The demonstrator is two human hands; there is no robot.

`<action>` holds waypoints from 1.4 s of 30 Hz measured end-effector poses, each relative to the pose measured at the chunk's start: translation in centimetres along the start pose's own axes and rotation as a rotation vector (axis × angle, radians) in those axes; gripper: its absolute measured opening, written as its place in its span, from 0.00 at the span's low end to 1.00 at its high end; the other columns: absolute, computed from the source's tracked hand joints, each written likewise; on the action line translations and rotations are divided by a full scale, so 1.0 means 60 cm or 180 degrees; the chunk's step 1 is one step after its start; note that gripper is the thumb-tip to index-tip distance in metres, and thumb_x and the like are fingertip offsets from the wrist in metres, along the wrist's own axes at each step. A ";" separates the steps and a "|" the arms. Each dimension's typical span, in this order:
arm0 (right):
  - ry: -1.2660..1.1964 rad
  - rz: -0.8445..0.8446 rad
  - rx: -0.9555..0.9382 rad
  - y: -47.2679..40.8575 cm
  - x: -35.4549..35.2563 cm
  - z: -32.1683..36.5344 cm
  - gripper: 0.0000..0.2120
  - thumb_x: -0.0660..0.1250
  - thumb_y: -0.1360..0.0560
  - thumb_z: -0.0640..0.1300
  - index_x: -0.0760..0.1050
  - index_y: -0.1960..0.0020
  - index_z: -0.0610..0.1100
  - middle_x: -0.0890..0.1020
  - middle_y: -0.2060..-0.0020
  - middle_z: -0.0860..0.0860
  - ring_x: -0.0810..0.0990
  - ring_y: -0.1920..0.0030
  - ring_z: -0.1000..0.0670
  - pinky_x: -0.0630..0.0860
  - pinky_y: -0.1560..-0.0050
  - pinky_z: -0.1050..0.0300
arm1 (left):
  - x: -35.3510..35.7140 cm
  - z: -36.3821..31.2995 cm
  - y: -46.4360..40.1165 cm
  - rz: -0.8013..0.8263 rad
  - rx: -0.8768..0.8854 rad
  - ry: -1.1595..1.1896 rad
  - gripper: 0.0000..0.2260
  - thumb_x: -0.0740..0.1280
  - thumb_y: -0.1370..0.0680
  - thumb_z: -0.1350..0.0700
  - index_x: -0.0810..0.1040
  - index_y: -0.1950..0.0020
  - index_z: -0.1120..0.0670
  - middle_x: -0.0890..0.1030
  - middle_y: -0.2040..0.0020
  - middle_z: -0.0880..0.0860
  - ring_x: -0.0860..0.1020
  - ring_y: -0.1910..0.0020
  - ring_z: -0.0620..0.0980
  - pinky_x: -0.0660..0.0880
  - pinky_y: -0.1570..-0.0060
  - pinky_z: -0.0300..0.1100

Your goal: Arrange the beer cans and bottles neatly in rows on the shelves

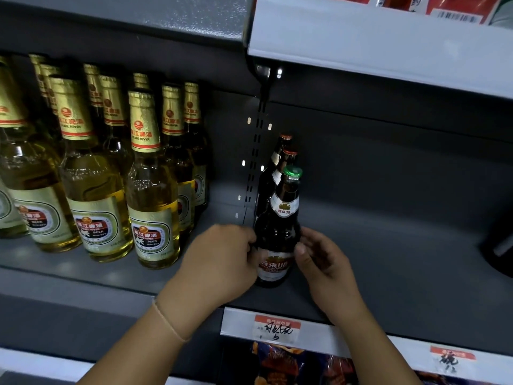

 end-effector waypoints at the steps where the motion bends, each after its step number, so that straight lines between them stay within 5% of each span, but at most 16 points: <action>1: -0.0024 -0.0038 0.0003 -0.001 -0.006 0.005 0.13 0.65 0.24 0.38 0.76 0.40 0.45 0.84 0.47 0.52 0.82 0.45 0.59 0.77 0.47 0.67 | -0.025 -0.018 0.008 -0.0179 0.0093 0.0033 0.10 0.64 0.22 0.44 0.79 0.45 0.46 0.81 0.56 0.44 0.79 0.55 0.45 0.77 0.57 0.41; 6: 0.0117 -0.0324 -0.0053 -0.006 -0.056 0.040 0.15 0.64 0.26 0.48 0.78 0.40 0.46 0.84 0.44 0.50 0.81 0.41 0.54 0.77 0.38 0.56 | -0.094 -0.107 0.036 -0.0876 0.0753 0.0989 0.10 0.61 0.24 0.49 0.81 0.51 0.48 0.82 0.64 0.46 0.79 0.66 0.45 0.78 0.66 0.46; 10: 0.0187 -0.0582 -0.0075 -0.003 -0.118 0.063 0.17 0.62 0.24 0.48 0.77 0.38 0.42 0.83 0.43 0.46 0.81 0.39 0.47 0.77 0.36 0.46 | -0.061 -0.177 0.014 -0.0664 0.1132 0.1306 0.14 0.57 0.23 0.52 0.75 0.40 0.44 0.83 0.55 0.47 0.81 0.56 0.45 0.79 0.56 0.45; 13: 0.0201 -0.0798 -0.0076 0.004 -0.176 0.076 0.13 0.60 0.20 0.42 0.77 0.38 0.41 0.83 0.44 0.46 0.81 0.40 0.47 0.78 0.39 0.49 | -0.027 -0.229 -0.017 -0.0601 0.1302 0.1201 0.21 0.55 0.22 0.52 0.68 0.28 0.48 0.82 0.47 0.49 0.79 0.47 0.47 0.76 0.46 0.45; 17: 0.0303 -0.1006 -0.0094 0.018 -0.256 0.099 0.12 0.58 0.18 0.36 0.77 0.40 0.45 0.84 0.47 0.51 0.82 0.43 0.54 0.78 0.44 0.61 | 0.011 -0.308 -0.064 -0.0535 0.1529 0.1265 0.22 0.55 0.21 0.55 0.66 0.26 0.52 0.79 0.42 0.52 0.77 0.43 0.49 0.73 0.41 0.45; 23: 0.0564 -0.1275 -0.0129 0.037 -0.401 0.120 0.12 0.60 0.18 0.36 0.77 0.41 0.48 0.83 0.47 0.51 0.81 0.43 0.53 0.76 0.35 0.48 | 0.073 -0.444 -0.128 -0.0284 0.1823 0.1305 0.21 0.57 0.19 0.58 0.64 0.25 0.53 0.74 0.35 0.52 0.73 0.38 0.47 0.70 0.38 0.40; 30: 0.1067 -0.1598 -0.0032 0.018 -0.590 0.127 0.15 0.63 0.20 0.33 0.73 0.35 0.44 0.79 0.43 0.48 0.79 0.45 0.57 0.75 0.34 0.47 | 0.144 -0.583 -0.192 -0.0312 0.1856 0.1673 0.17 0.59 0.18 0.54 0.71 0.29 0.54 0.80 0.41 0.53 0.78 0.44 0.49 0.76 0.43 0.48; 34: 0.1536 -0.2045 0.0046 -0.008 -0.703 0.142 0.14 0.66 0.22 0.37 0.72 0.36 0.42 0.79 0.53 0.54 0.78 0.53 0.58 0.74 0.47 0.70 | 0.193 -0.644 -0.229 -0.0117 0.1720 0.1734 0.18 0.58 0.17 0.54 0.69 0.27 0.53 0.80 0.40 0.53 0.77 0.41 0.50 0.74 0.38 0.47; 38: 0.2100 -0.2179 0.0263 -0.049 -0.796 0.133 0.06 0.64 0.27 0.41 0.72 0.50 0.45 0.81 0.58 0.44 0.82 0.56 0.40 0.82 0.54 0.42 | 0.249 -0.693 -0.264 0.0169 0.1572 0.1638 0.19 0.57 0.17 0.53 0.64 0.25 0.51 0.78 0.36 0.54 0.75 0.37 0.52 0.72 0.36 0.47; 42: 0.2178 -0.2271 0.0353 -0.092 -0.852 0.111 0.12 0.65 0.27 0.38 0.74 0.44 0.40 0.82 0.50 0.42 0.81 0.49 0.41 0.79 0.50 0.52 | 0.283 -0.729 -0.286 0.0317 0.1399 0.1716 0.20 0.57 0.17 0.54 0.64 0.25 0.50 0.73 0.31 0.53 0.72 0.33 0.51 0.68 0.33 0.42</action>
Point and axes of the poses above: each hand's wrist, its own y-axis away from the middle knuckle, its own x-axis out of the palm, z = x × y, the point moved 8 cm from there along -y, towards the middle knuckle
